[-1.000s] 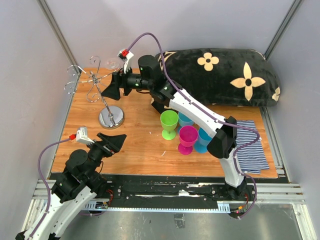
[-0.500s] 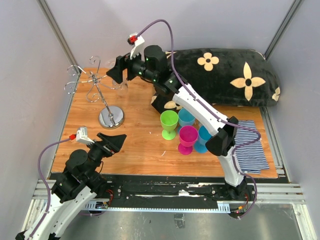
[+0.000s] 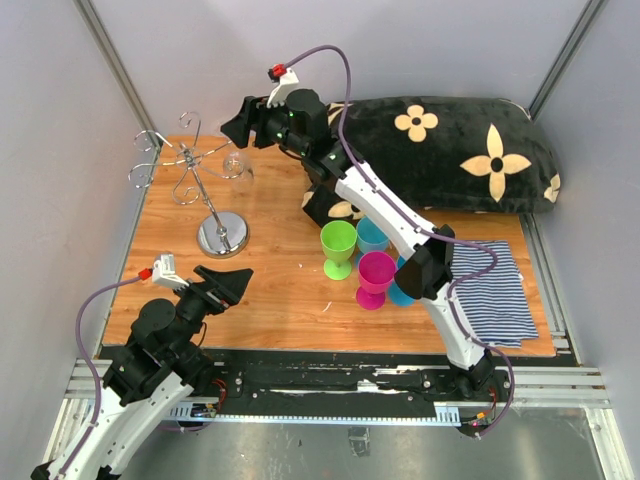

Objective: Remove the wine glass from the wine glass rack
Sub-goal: Pick up the wine glass from the wine rack.

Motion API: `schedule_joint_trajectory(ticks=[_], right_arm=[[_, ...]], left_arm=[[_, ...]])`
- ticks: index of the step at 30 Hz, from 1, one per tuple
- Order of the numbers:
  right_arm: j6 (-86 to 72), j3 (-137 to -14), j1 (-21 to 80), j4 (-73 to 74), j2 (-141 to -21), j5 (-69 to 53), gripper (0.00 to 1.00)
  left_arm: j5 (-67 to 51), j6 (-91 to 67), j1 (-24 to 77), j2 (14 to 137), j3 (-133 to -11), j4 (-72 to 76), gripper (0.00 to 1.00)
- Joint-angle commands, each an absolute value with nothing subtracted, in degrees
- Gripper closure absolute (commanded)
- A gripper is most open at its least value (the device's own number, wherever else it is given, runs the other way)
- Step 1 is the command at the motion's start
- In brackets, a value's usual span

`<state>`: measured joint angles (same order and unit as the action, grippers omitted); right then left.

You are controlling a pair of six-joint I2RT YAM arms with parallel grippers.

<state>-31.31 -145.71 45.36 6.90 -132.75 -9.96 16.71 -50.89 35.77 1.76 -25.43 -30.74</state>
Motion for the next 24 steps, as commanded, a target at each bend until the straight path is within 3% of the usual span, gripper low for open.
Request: schedule_joint_trajectory(ticks=[1, 8, 13, 24], right_arm=[[-37.2, -148.7, 44.3, 2.6, -135.4, -7.1, 0.33], [-44.2, -150.6, 42.6, -0.2, -137.6, -6.4, 0.39], [-48.5, -151.0, 42.3, -0.9, -139.1, -8.1, 0.49], [-51.3, -151.3, 42.3, 0.2, -140.0, -8.1, 0.5]], left_arm=[[17.5, -51.2, 35.9, 1.4, -25.9, -30.7, 0.0], [17.6, -51.3, 35.9, 1.4, -26.0, -30.9, 0.0], [17.7, -51.4, 35.9, 1.7, -25.9, -30.8, 0.0], [17.6, -51.4, 35.9, 2.1, -26.1, -30.9, 0.0]])
